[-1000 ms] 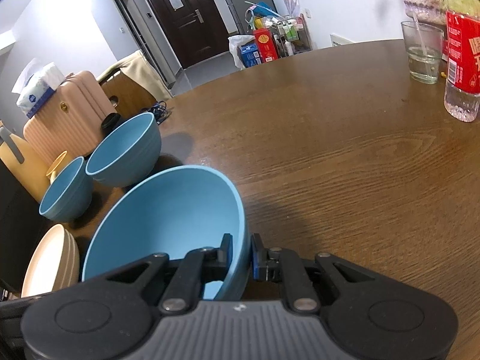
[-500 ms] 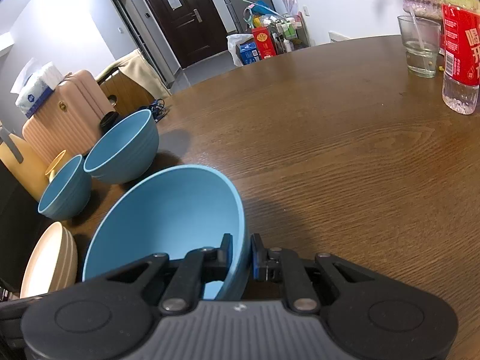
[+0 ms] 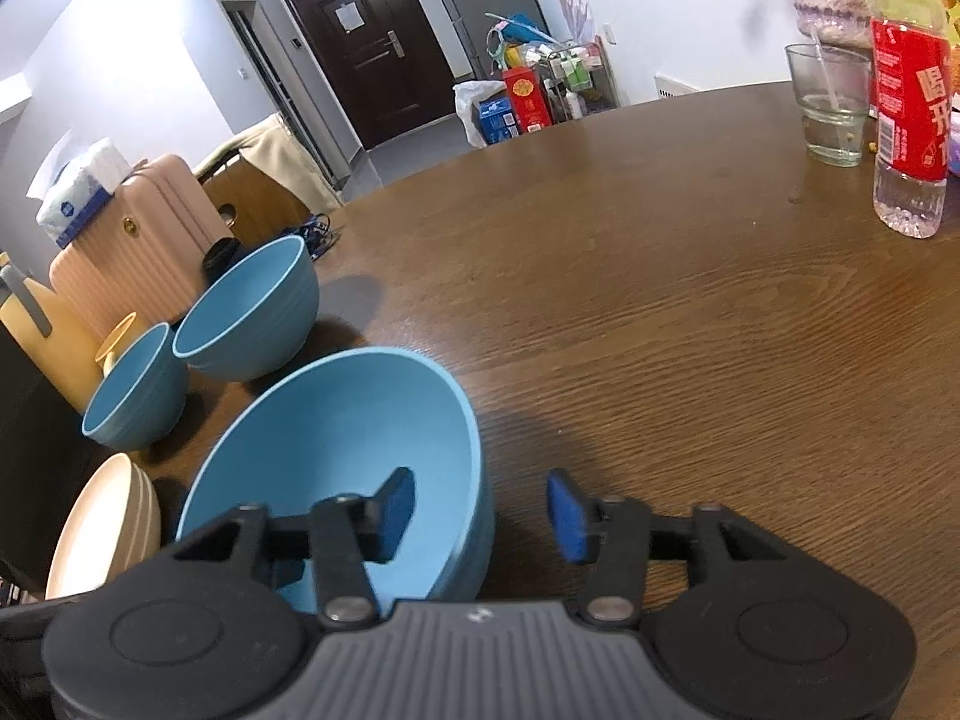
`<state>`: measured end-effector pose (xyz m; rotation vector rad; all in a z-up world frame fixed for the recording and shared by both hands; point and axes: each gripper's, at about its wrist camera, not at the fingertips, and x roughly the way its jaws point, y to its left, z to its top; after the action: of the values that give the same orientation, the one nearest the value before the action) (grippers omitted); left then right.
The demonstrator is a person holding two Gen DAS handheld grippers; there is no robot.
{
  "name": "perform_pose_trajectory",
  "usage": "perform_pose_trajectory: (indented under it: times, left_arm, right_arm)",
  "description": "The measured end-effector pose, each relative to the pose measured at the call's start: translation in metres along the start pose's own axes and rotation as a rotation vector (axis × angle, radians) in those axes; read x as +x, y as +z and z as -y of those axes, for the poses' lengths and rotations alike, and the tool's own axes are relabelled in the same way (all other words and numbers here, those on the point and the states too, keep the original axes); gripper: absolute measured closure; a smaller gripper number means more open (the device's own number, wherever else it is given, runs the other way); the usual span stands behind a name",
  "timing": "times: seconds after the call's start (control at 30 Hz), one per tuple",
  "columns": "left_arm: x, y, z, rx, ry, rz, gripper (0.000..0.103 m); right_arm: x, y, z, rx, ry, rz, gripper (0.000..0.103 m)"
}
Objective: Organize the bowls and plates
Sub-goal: 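Lower the blue bowl onto the table and open both tools, then move both open tools toward the blue bowl beside the yellow mug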
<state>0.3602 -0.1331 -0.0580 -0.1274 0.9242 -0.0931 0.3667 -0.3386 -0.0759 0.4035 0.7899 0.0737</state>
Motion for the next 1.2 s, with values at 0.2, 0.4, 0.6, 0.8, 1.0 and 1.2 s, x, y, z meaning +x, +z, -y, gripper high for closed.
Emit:
perform_pose_trajectory:
  times: [0.2, 0.4, 0.6, 0.8, 1.0, 1.2]
  left_arm:
    - [-0.014, -0.001, -0.002, 0.003, -0.007, 0.038, 0.034]
    - [-0.034, -0.004, -0.004, 0.02, -0.01, 0.088, 0.017]
    - [-0.055, -0.01, -0.005, 0.027, -0.012, 0.143, 0.0]
    - [-0.072, -0.018, -0.008, 0.035, -0.011, 0.167, 0.0]
    - [-0.082, -0.025, -0.015, 0.031, -0.011, 0.17, 0.0]
    - [-0.095, -0.032, -0.026, 0.029, -0.004, 0.178, 0.0]
  right_arm:
    - [-0.015, 0.002, 0.004, 0.015, 0.011, 0.032, 0.023]
    - [-0.033, 0.001, 0.007, 0.021, 0.021, 0.06, 0.008]
    - [-0.048, -0.002, 0.005, 0.012, 0.01, 0.076, 0.0]
    - [-0.066, -0.009, 0.001, -0.003, 0.008, 0.103, 0.0]
    - [-0.08, -0.018, -0.003, -0.021, -0.006, 0.113, 0.0]
    - [-0.092, -0.024, -0.009, -0.038, -0.01, 0.124, 0.0]
